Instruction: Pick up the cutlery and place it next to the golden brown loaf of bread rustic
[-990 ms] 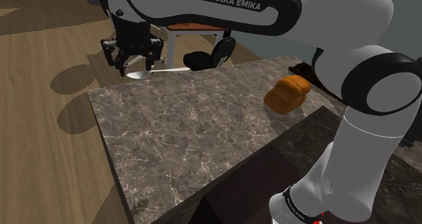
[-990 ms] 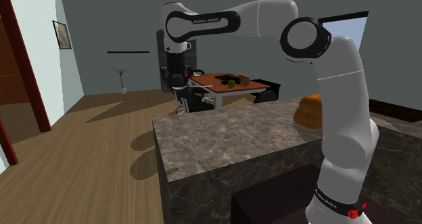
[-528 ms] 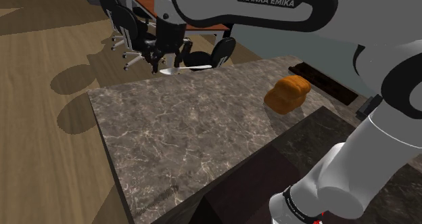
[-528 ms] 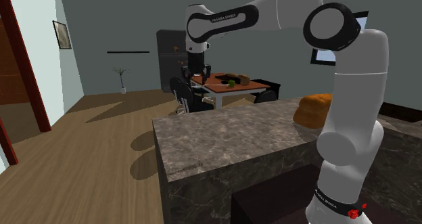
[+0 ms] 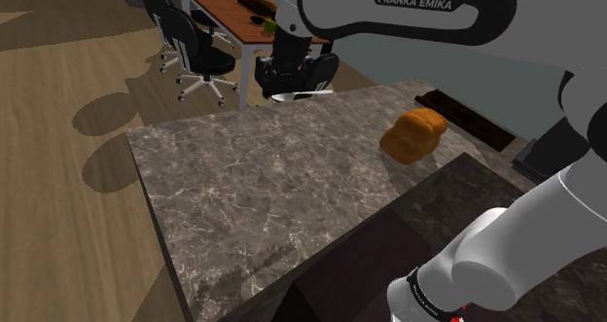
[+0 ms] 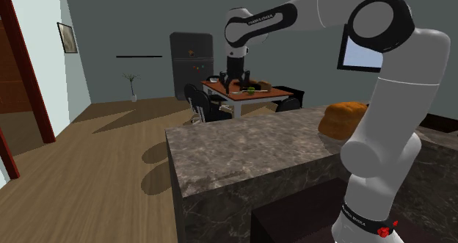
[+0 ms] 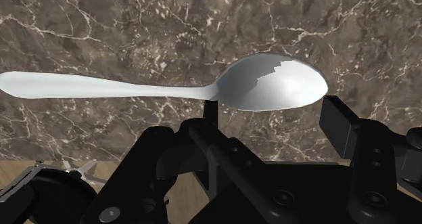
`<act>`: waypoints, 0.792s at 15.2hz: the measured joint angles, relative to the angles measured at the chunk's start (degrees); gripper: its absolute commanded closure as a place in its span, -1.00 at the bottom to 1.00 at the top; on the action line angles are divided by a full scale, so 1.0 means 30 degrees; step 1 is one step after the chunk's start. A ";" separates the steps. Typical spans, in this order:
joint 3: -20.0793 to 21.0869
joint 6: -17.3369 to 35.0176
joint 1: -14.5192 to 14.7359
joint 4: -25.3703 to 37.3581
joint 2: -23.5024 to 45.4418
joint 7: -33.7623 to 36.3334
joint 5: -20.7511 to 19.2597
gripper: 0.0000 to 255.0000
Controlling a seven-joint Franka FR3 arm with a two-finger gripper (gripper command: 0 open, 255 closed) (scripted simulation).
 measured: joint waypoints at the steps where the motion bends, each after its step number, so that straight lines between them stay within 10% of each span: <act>1: -0.0253 0.0083 -0.0209 -0.0315 -0.0284 -0.0491 0.0134 1.00; 12: -0.3224 0.0627 -0.2276 -0.2572 -0.2362 -0.5743 0.0964 1.00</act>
